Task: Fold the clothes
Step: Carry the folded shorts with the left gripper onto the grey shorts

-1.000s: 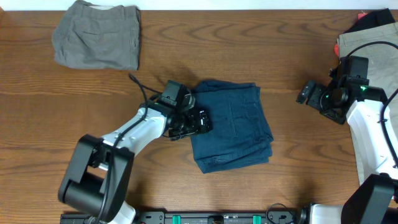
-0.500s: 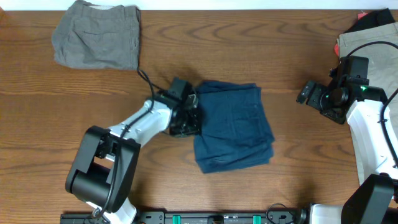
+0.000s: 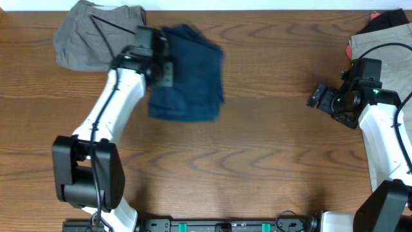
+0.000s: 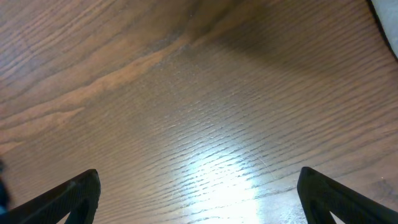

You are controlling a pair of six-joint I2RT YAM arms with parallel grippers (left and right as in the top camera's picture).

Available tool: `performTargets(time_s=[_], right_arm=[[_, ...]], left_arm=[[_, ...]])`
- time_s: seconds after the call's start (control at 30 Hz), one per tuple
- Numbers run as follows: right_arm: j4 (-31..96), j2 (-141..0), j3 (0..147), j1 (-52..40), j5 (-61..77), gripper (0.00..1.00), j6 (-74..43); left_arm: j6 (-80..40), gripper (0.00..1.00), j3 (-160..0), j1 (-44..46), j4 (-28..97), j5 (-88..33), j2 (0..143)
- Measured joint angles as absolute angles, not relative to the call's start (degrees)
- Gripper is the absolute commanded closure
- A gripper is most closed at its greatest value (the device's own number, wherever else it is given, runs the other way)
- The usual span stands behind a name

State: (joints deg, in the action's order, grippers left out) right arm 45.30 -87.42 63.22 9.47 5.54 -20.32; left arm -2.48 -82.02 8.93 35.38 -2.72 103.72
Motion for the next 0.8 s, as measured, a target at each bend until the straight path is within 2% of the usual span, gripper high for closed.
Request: performTargets(time_s=[0.23, 0.5, 0.8], right_arm=[[45.28, -87.42, 63.22, 9.47, 5.54, 0.01, -20.32], [45.28, -87.42, 63.22, 9.47, 5.54, 0.01, -20.32], [45.30, -87.42, 63.22, 9.47, 5.54, 0.01, -20.32]], left_arm=[[6.00, 0.94, -82.24, 2.17, 24.56, 2.46, 103.72], [13.98, 0.94, -82.26, -0.14, 12.60, 6.44, 103.72], [17.50, 0.94, -82.26, -2.52, 7.55, 7.11, 103.85]])
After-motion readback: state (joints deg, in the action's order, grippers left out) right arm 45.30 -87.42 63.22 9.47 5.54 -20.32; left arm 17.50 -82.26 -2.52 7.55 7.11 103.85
